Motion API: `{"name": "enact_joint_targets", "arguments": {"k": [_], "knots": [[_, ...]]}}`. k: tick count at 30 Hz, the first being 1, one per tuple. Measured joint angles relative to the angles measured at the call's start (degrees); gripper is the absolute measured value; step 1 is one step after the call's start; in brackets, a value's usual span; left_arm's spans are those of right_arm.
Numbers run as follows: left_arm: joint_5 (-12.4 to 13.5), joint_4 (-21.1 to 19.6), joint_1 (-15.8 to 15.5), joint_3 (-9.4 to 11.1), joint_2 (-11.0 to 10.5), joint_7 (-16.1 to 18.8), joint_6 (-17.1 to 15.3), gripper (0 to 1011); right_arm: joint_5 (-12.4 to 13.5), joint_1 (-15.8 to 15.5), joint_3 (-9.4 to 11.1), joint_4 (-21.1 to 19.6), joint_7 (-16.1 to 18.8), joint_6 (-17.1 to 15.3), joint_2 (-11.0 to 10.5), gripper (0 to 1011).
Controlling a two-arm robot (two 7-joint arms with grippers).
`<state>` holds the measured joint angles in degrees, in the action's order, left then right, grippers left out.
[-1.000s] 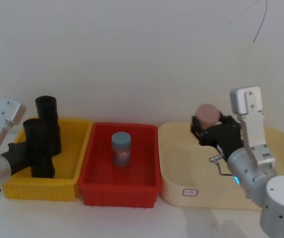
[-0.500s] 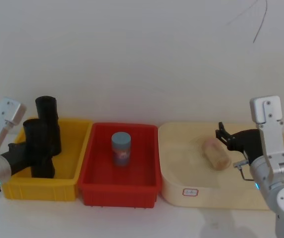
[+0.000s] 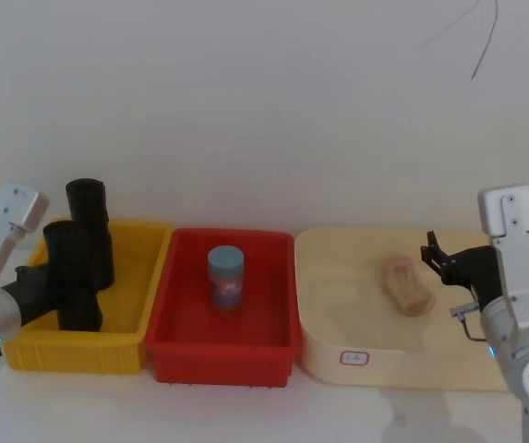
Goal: Pick up the garbage bag with the one hand and transfer it to the other hand.
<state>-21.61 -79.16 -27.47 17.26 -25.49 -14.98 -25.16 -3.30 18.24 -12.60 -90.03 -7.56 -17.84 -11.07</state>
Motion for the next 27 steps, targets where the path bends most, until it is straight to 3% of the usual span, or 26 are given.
{"name": "enact_joint_targets", "arguments": {"k": [10, 27], "knots": [[0.4, 0.0, -1.5, 0.0, -0.2, -2.1, 2.3, 433, -0.5, -0.2, 0.2, 0.1, -0.5, 0.1, -0.2, 1001], [-1.7, 3.2, -9.0, 1.3, -0.8, -13.7, 10.4, 434, -0.7, -0.3, 0.3, 0.1, -0.8, 0.1, -0.3, 1001]]}}
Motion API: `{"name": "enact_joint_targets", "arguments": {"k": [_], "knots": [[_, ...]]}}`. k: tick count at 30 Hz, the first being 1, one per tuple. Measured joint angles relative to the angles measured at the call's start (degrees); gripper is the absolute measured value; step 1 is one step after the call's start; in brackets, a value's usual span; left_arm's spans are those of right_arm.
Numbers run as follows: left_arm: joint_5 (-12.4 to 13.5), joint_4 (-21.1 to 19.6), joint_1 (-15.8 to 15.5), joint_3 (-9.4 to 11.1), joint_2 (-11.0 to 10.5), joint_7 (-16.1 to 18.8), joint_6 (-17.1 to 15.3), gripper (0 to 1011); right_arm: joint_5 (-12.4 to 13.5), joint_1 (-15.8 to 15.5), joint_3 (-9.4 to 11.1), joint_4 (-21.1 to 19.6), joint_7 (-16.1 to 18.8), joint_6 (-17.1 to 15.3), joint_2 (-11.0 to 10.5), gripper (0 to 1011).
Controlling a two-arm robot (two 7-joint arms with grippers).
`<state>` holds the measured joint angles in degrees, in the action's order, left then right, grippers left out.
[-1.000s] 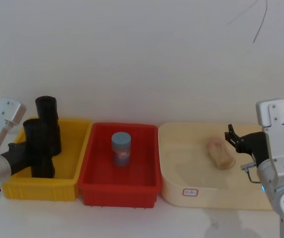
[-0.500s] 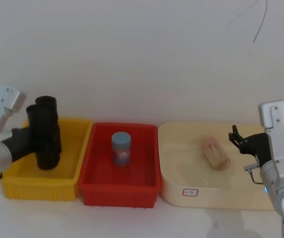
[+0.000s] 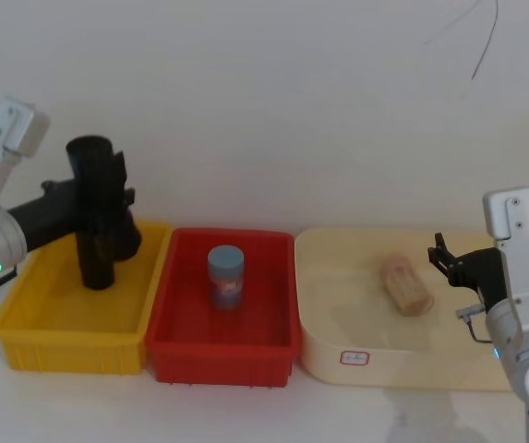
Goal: Pick up the garbage bag with the one hand and transfer it to the other hand.
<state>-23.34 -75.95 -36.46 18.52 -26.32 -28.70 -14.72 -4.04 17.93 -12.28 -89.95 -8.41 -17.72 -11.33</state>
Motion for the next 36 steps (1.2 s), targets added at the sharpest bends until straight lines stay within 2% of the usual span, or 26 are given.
{"name": "enact_joint_targets", "arguments": {"k": [6, 12, 16, 23, 31, 36], "knots": [[-0.4, 2.7, -3.5, 1.2, 0.5, -4.4, 3.1, 434, -0.2, 0.1, -0.1, 0.0, 0.1, 0.2, -0.1, 1001], [-0.6, 6.7, -7.5, 3.1, 1.9, -9.2, 6.5, 433, -0.3, 0.4, -0.4, -0.3, 1.7, 1.0, -0.7, 1001], [-0.7, 10.1, -10.4, 4.4, 3.2, -12.1, 8.8, 433, 0.0, 0.6, -0.8, -1.0, 3.8, 1.6, -1.6, 1001], [-1.1, 14.7, -13.4, 6.0, 5.2, -15.0, 11.1, 434, 0.9, 0.9, -1.4, -2.2, 7.7, 2.3, -2.8, 1001], [-1.7, 19.3, -15.6, 7.5, 7.4, -17.5, 12.4, 433, 2.2, 1.3, -2.5, -3.5, 12.8, 2.8, -4.1, 1001], [-2.3, 23.5, -17.4, 8.7, 9.4, -19.6, 12.7, 433, 3.1, 1.7, -3.0, -3.7, 16.0, 3.5, -4.8, 1001]]}}
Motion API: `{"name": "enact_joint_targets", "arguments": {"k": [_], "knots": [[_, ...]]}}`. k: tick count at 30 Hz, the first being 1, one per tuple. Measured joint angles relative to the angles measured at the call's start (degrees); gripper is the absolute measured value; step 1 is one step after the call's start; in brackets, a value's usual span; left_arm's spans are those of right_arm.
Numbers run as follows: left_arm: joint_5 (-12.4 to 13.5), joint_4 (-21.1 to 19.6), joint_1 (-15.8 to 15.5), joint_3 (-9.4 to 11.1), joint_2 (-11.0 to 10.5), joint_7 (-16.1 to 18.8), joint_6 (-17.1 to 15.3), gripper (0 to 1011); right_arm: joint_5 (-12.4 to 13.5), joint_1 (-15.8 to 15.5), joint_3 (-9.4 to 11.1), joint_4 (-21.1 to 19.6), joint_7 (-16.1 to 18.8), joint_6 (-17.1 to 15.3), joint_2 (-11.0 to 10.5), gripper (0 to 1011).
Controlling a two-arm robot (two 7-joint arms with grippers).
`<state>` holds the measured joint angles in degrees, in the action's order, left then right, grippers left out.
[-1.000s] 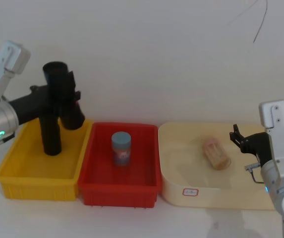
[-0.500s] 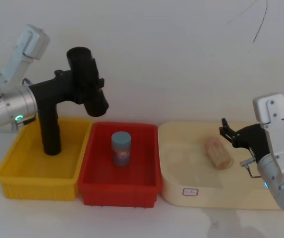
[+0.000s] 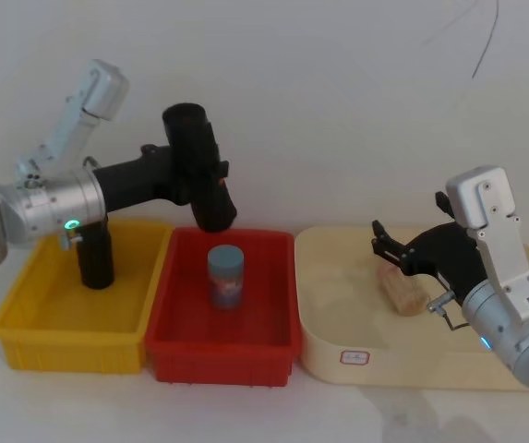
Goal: Pick up the garbage bag with the one hand and transfer it to the other hand.
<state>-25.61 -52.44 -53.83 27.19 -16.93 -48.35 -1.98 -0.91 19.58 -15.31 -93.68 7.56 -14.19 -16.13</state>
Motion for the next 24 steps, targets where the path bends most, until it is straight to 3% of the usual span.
{"name": "enact_joint_targets", "arguments": {"k": [9, 18, 24], "knots": [[-0.6, 8.0, -3.6, 1.8, 3.8, -3.1, 0.8, 434, 0.3, 0.0, -0.2, 0.1, 2.1, 0.8, -0.4, 1001], [-0.7, 15.7, -7.5, 3.3, 7.7, -5.8, 2.5, 433, -2.3, -1.7, -0.5, -0.8, -1.2, 0.2, 1.1, 1001], [-0.6, 17.3, -8.3, 3.6, 8.9, -6.3, 2.8, 434, -4.0, -3.0, -1.4, -2.0, -2.9, 0.1, 1.9, 1001]]}}
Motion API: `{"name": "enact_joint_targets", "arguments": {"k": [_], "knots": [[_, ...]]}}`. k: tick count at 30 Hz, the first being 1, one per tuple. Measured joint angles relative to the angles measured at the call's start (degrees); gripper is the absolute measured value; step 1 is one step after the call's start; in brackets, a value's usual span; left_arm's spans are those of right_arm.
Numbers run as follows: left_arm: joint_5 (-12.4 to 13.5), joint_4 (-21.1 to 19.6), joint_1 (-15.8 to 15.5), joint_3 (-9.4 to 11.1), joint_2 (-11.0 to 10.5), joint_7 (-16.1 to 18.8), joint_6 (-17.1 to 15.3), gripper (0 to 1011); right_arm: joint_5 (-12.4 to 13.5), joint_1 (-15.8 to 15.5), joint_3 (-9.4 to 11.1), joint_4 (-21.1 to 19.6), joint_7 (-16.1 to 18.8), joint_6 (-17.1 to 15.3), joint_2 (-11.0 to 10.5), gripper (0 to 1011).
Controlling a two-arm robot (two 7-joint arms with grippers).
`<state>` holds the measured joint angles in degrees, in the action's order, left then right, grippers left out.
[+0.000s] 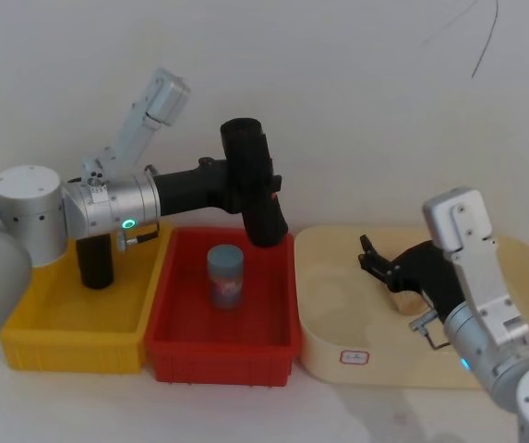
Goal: Pick up the garbage bag with the one hand and transfer it to the other hand.
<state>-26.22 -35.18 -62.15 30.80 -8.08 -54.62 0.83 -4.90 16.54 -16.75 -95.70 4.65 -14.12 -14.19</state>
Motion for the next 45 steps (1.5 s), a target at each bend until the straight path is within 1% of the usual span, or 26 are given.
{"name": "enact_joint_targets", "arguments": {"k": [5, 12, 19, 26, 33, 35, 38, 39, 45], "knots": [[0.1, -0.7, 0.4, 0.1, 0.1, 0.6, -0.1, 434, -1.3, -1.3, -1.0, -1.2, -1.1, 0.1, 0.7, 1001], [0.2, -3.9, 2.3, 0.1, -0.5, 2.7, -0.7, 433, -2.7, -2.4, -2.3, -2.4, -1.7, 0.6, 1.4, 1001], [0.2, -6.6, 3.9, 0.1, -1.2, 4.8, -1.0, 433, -4.2, -2.4, -3.6, -2.3, -2.0, 1.1, 2.2, 1001], [0.2, -7.9, 4.7, 0.0, -1.5, 5.7, -1.1, 433, -4.9, -1.6, -4.4, -1.2, -1.7, 1.4, 3.0, 1001], [0.2, -8.8, 5.2, 0.0, -1.7, 6.3, -1.2, 434, -4.8, -0.2, -4.9, 0.6, 0.2, 1.7, 3.5, 1001], [0.2, -8.9, 5.2, 0.0, -1.8, 6.4, -1.2, 433, -4.4, 0.4, -4.9, 1.2, 1.4, 1.8, 3.5, 1002], [0.2, -9.1, 5.4, 0.0, -1.8, 6.6, -1.3, 433, -3.5, 1.3, -5.0, 2.1, 3.2, 1.9, 3.5, 1001], [0.2, -9.2, 5.4, 0.0, -1.8, 6.7, -1.3, 433, -3.0, 1.9, -4.9, 2.7, 4.4, 1.9, 3.5, 1001], [0.2, -9.4, 5.5, 0.0, -1.9, 6.8, -1.3, 434, -0.6, 4.0, -4.7, 4.8, 8.6, 1.8, 3.3, 1001]]}}
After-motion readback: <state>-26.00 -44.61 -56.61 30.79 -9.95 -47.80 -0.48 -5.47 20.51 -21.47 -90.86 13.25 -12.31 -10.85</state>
